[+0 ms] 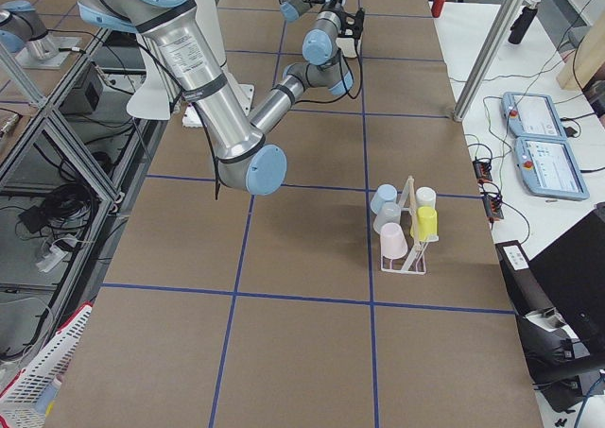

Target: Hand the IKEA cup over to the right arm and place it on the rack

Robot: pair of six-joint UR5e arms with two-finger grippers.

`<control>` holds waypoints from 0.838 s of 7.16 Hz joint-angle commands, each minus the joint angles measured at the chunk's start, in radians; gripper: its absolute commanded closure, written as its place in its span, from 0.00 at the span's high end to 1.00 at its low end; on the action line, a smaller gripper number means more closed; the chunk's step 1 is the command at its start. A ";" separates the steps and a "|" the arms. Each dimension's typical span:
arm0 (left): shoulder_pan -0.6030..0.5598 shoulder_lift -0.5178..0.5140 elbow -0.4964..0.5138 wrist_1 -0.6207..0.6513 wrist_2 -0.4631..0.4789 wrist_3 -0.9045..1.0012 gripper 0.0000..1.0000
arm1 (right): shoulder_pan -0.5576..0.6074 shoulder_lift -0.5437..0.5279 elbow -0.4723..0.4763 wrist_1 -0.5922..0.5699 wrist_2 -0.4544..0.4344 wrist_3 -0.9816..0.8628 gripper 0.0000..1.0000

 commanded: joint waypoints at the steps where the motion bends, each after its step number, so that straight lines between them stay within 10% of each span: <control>1: 0.001 0.002 -0.003 0.001 0.000 0.000 0.00 | -0.003 0.004 0.001 0.001 0.003 0.000 0.82; 4: 0.001 0.005 -0.003 -0.002 -0.002 0.002 0.04 | -0.003 0.003 0.001 0.003 0.003 0.000 0.47; 5: 0.001 0.005 -0.003 -0.002 -0.002 0.000 0.99 | -0.003 0.003 0.001 0.003 0.003 0.000 0.31; 6: 0.000 0.006 -0.005 -0.002 -0.002 0.002 1.00 | -0.003 0.003 0.004 0.003 0.003 -0.002 0.23</control>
